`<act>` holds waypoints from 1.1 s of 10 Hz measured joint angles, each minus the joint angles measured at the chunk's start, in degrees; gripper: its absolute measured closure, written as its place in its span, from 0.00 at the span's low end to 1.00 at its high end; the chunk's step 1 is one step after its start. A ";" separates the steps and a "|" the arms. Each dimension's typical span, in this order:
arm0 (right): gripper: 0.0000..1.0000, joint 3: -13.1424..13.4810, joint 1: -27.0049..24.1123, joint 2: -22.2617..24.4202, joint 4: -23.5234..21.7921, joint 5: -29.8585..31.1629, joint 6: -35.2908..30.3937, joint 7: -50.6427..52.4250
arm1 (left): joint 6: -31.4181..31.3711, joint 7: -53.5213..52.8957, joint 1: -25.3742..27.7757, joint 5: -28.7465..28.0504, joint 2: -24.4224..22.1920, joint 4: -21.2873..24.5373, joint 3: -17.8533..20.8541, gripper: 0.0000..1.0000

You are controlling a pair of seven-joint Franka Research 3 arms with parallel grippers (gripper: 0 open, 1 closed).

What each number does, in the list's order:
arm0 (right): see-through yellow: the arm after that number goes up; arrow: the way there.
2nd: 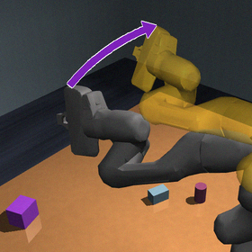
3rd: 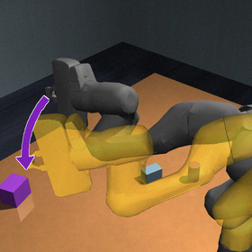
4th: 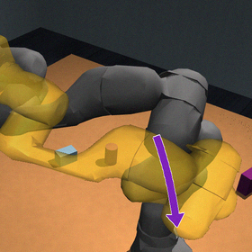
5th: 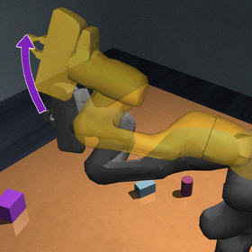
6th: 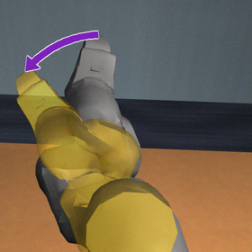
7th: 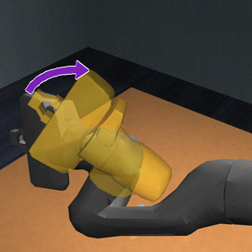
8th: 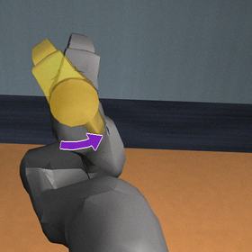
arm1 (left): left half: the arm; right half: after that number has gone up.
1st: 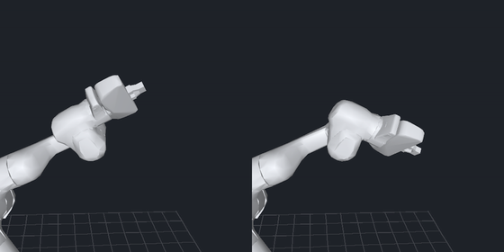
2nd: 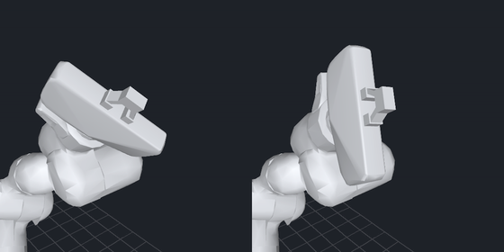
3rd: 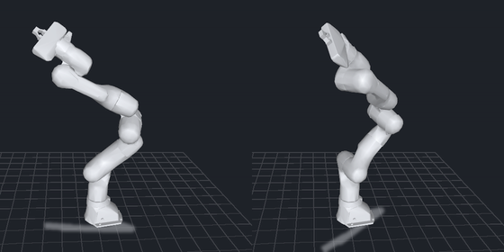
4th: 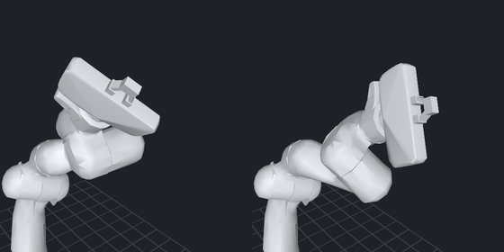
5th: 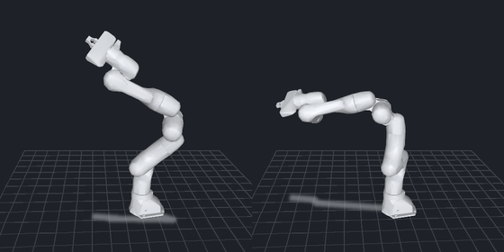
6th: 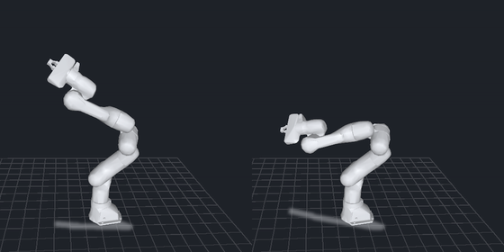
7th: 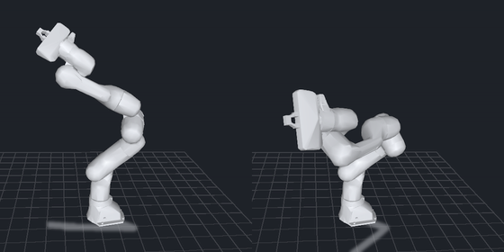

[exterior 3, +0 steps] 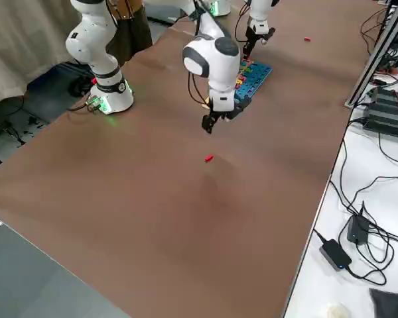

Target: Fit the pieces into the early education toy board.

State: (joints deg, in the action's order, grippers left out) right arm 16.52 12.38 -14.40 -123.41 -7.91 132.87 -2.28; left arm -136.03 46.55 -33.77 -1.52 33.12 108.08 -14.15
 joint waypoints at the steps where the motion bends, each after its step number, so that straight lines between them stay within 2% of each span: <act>1: 0.01 -0.03 -1.09 -0.66 -0.36 0.00 1.55 1.75 | 0.00 0.00 -0.03 0.00 0.19 -0.08 0.01 0.74; 3: 0.02 -0.11 -4.25 -3.81 -0.74 -0.69 4.52 2.23 | -0.02 -0.01 -0.02 0.00 0.43 -0.12 0.05 0.74; 6: 0.06 -0.12 -8.52 -6.69 -0.57 -6.67 5.40 1.90 | -0.09 -0.06 -0.02 0.00 1.82 -1.71 0.08 0.74; 10: 0.28 -0.76 -8.28 -8.44 0.76 -6.92 5.45 -1.13 | -0.12 -0.08 0.00 0.00 2.92 -2.72 0.15 0.74; 11: 0.29 -0.80 -8.28 -8.93 1.27 -6.92 5.53 -1.54 | -0.08 -0.08 0.04 0.00 2.93 -2.72 0.19 0.74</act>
State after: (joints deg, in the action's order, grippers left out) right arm 15.72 4.10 -23.33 -122.14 -14.83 138.41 -3.82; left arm -136.11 46.48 -33.73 -1.52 36.04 105.36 -13.96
